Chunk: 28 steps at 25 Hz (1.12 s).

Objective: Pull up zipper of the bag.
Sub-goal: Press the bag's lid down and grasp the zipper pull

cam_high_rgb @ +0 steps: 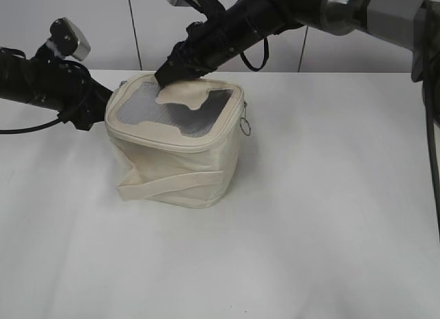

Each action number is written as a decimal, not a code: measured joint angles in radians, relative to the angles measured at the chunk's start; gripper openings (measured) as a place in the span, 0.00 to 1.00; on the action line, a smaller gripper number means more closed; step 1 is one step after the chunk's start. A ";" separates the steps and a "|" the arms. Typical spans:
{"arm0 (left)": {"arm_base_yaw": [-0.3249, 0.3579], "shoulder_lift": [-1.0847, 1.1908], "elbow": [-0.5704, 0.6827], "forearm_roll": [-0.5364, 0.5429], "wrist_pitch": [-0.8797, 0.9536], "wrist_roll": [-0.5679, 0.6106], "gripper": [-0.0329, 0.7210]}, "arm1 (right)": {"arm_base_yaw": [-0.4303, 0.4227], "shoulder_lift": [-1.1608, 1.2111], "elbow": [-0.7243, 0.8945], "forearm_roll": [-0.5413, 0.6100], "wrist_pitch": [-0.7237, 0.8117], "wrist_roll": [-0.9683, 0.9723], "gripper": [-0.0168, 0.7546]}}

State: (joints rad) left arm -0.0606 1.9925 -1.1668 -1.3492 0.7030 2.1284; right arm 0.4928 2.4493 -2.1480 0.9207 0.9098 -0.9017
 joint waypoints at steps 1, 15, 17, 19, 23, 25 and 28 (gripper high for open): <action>-0.001 0.000 0.000 -0.001 -0.001 0.000 0.51 | 0.000 0.000 0.000 0.000 -0.001 0.000 0.08; -0.015 0.000 0.003 -0.163 -0.053 0.000 0.33 | 0.001 0.000 0.000 0.005 -0.001 0.002 0.07; -0.015 0.000 0.003 -0.165 -0.053 0.000 0.33 | 0.002 0.000 0.000 0.005 -0.001 0.002 0.07; -0.015 0.000 0.003 -0.167 -0.053 0.000 0.33 | 0.002 0.000 0.000 0.005 -0.001 0.002 0.07; -0.015 0.000 0.003 -0.168 -0.053 -0.001 0.32 | 0.002 0.000 0.000 0.005 -0.001 0.002 0.07; -0.016 0.000 0.003 -0.167 -0.051 -0.001 0.25 | 0.003 0.000 0.000 0.005 -0.001 0.003 0.07; -0.018 0.000 0.003 -0.131 -0.046 -0.009 0.07 | 0.003 0.000 0.000 0.005 -0.001 0.003 0.07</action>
State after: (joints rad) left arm -0.0783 1.9925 -1.1642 -1.4798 0.6567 2.1190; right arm 0.4957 2.4493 -2.1480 0.9260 0.9089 -0.8986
